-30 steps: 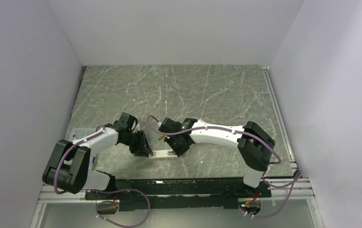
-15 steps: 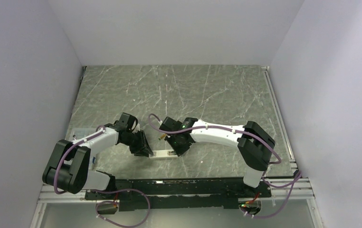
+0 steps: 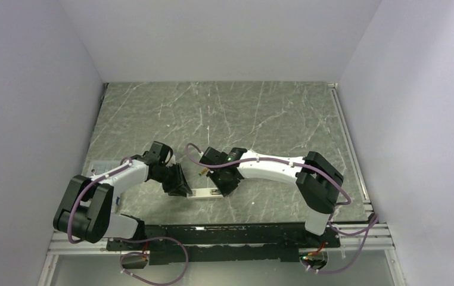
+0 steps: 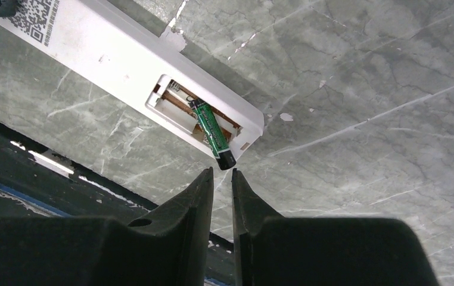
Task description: Load the batteries into the remote control
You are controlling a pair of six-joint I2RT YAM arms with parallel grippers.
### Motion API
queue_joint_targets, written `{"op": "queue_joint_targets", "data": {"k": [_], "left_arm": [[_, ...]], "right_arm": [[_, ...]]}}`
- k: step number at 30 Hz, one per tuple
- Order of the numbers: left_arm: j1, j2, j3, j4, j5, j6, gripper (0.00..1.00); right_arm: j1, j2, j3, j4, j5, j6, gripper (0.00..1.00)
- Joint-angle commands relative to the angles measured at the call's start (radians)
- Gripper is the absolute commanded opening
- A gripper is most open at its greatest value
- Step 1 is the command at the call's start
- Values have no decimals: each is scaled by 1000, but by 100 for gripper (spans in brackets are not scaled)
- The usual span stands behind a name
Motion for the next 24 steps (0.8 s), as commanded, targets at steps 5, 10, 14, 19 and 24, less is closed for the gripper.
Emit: {"op": "queue_joint_targets", "data": {"k": [5, 10, 14, 19, 24], "left_arm": [[-5, 10, 33, 22, -1, -8, 34], [-5, 14, 35, 23, 0, -6, 34], [-5, 13, 36, 21, -2, -4, 34], [-5, 14, 32, 25, -2, -6, 34], [-5, 15, 32, 26, -1, -6, 34]], "right_arm": [[-4, 12, 8, -5, 6, 9, 20], [-7, 13, 16, -8, 28, 11, 20], [-14, 9, 22, -7, 43, 9, 20], [-25, 10, 29, -5, 49, 5, 20], [-28, 15, 37, 0, 41, -1, 20]]}}
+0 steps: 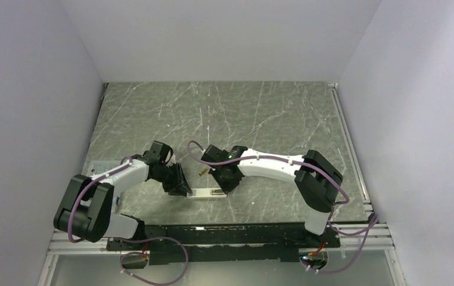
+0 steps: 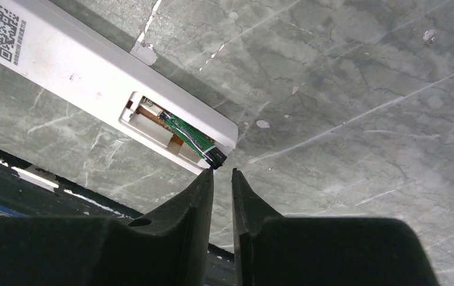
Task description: Load the batteries into the remote control
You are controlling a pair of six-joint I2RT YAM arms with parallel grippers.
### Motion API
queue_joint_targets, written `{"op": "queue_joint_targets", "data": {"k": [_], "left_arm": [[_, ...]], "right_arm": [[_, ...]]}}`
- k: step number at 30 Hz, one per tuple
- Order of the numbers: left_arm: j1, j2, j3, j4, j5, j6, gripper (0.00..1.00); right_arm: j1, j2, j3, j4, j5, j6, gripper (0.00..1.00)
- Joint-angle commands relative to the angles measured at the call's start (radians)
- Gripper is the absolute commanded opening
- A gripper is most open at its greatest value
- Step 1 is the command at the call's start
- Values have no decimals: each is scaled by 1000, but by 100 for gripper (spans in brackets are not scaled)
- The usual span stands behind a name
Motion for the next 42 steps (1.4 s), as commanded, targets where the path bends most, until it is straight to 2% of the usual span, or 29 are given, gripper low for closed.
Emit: {"op": "queue_joint_targets", "data": {"k": [1, 10, 42], "left_arm": [[-5, 9, 26, 24, 2, -7, 34], [-5, 11, 24, 26, 2, -6, 34], [-5, -7, 15, 36, 15, -8, 34]], "right_arm": [[-4, 3, 39, 0, 9, -2, 20], [-4, -1, 38, 15, -40, -18, 20], [-9, 31, 69, 21, -40, 7, 14]]}}
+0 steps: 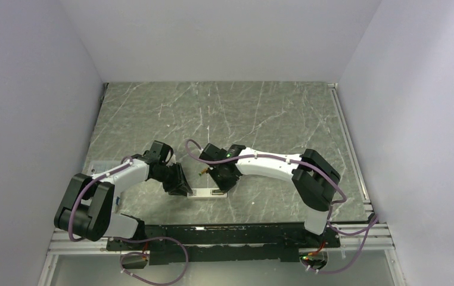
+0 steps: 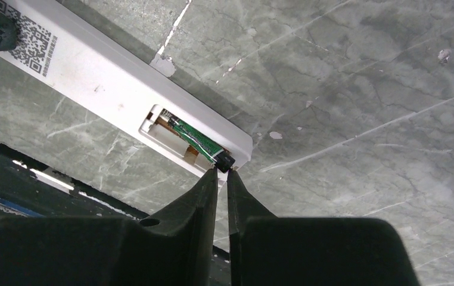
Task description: Load the batteries into the remote control
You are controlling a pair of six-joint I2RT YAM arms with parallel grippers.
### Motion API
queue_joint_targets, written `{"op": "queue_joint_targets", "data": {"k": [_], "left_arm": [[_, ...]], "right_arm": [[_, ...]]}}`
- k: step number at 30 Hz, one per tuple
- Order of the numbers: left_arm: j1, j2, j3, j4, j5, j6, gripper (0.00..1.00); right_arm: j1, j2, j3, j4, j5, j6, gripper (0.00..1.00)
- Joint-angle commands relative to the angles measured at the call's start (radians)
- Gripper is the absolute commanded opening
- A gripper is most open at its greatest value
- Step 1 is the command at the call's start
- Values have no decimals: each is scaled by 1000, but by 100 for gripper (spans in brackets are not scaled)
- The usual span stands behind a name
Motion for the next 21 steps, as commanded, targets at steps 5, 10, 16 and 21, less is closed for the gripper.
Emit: {"op": "queue_joint_targets", "data": {"k": [5, 10, 16, 21], "left_arm": [[-5, -21, 9, 37, 14, -11, 34], [-5, -24, 9, 40, 18, -13, 34], [-7, -27, 9, 45, 24, -16, 34], [-12, -25, 9, 50, 29, -16, 34]], "right_arm": [[-3, 9, 36, 16, -29, 12, 13], [-3, 9, 36, 22, -42, 12, 12], [-3, 16, 43, 29, -52, 14, 11], [-2, 27, 51, 34, -60, 14, 11]]}}
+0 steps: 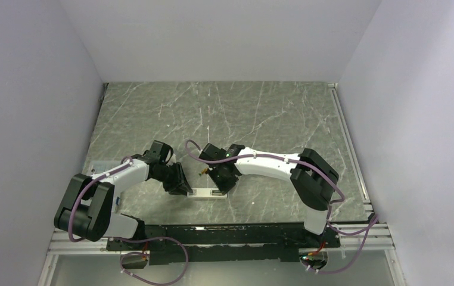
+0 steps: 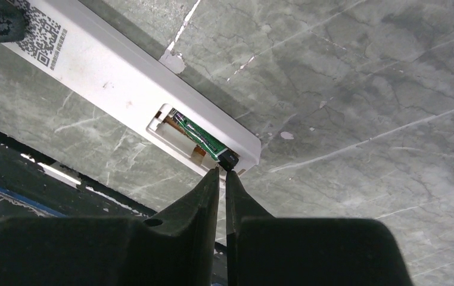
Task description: Load the batteries into the remote control
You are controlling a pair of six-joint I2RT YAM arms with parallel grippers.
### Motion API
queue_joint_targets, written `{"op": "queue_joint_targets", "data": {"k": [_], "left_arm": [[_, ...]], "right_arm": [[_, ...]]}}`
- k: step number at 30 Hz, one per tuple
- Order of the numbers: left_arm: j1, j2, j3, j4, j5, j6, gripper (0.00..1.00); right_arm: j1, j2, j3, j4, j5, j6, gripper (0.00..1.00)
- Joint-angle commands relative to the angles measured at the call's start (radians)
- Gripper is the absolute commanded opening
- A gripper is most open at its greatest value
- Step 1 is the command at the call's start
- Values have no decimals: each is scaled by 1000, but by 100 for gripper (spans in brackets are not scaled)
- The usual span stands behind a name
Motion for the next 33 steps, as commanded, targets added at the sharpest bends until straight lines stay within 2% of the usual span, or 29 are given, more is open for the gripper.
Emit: {"op": "queue_joint_targets", "data": {"k": [1, 15, 28, 33], "left_arm": [[-14, -22, 10, 38, 30, -16, 34], [-23, -26, 8, 43, 32, -18, 34], [-25, -43, 4, 57, 42, -14, 34], [-25, -60, 7, 60, 47, -10, 34]], "right_arm": [[-3, 16, 49, 37, -20, 14, 11], [-2, 56, 78, 42, -71, 9, 8], [-1, 181, 184, -90, -115, -15, 9], [-1, 230, 226, -141, -134, -27, 14]]}}
